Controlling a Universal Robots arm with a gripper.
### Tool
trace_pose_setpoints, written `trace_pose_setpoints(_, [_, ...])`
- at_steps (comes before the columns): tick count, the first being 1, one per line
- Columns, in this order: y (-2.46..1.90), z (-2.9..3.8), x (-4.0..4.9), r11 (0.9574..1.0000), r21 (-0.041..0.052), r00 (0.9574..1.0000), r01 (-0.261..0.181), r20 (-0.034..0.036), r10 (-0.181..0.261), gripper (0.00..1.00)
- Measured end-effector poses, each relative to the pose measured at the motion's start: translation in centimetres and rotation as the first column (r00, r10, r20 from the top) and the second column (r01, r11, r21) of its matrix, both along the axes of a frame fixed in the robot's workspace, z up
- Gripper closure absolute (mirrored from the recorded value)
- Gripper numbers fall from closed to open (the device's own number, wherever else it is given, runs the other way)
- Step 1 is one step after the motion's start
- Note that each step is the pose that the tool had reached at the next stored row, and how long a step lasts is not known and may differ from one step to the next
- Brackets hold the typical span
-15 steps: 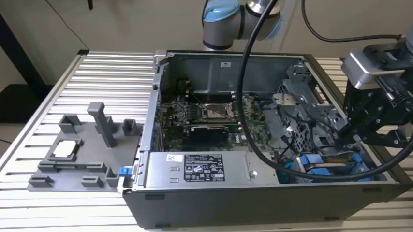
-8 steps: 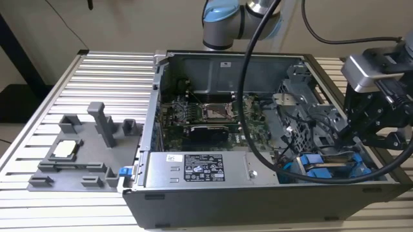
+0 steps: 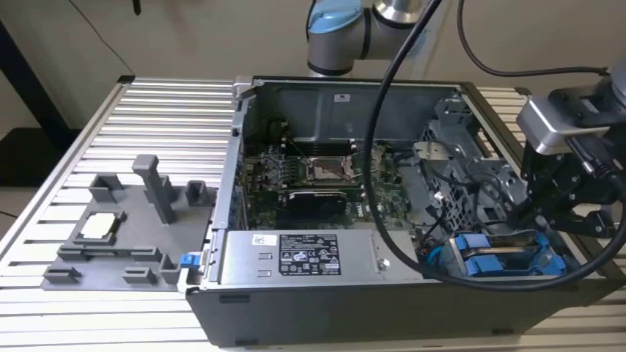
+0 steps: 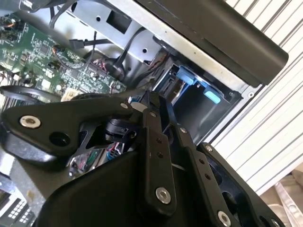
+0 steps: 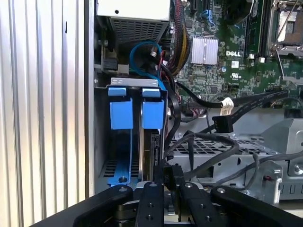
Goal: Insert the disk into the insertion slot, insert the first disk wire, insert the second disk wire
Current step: 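Insert the first disk wire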
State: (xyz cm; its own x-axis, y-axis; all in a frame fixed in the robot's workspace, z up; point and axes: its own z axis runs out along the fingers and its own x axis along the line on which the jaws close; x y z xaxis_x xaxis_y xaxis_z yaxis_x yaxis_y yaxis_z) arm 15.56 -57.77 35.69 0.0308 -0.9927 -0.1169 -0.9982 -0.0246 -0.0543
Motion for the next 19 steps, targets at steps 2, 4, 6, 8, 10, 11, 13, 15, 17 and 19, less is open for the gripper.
trace_pose_setpoints(2, [0.0,-0.18,0.11,1.0,-0.0001,1.0,0.0,0.0,0.0,0.81])
trace_pose_setpoints(4, [-0.01,-0.34,0.12,1.0,-0.0001,1.0,0.0,0.0,0.0,0.81])
trace_pose_setpoints(6, [-0.02,-0.53,0.14,1.0,-0.0002,1.0,0.0,0.0,0.0,0.81])
trace_pose_setpoints(8, [-0.05,-0.77,0.19,1.0,-0.0001,1.0,0.0,0.0,0.0,0.81])
trace_pose_setpoints(10, [-0.08,-0.98,0.24,1.0,0.0,1.0,0.0,0.0,0.0,0.81])
trace_pose_setpoints(11, [-0.1,-1.07,0.27,1.0,0.0,1.0,0.0,0.0,0.0,0.81])
trace_pose_setpoints(13, [-0.14,-1.2,0.34,1.0,-0.0001,1.0,0.0,0.0,0.0,0.81])
trace_pose_setpoints(15, [-0.18,-1.31,0.43,1.0,-0.0002,1.0,0.0,0.0,0.0,0.81])
trace_pose_setpoints(17, [-0.21,-1.4,0.49,1.0,-0.0001,1.0,0.0,0.0,0.0,0.81])
trace_pose_setpoints(19, [-0.21,-1.46,0.52,1.0,-0.0002,1.0,0.0,0.0001,0.0,0.81])
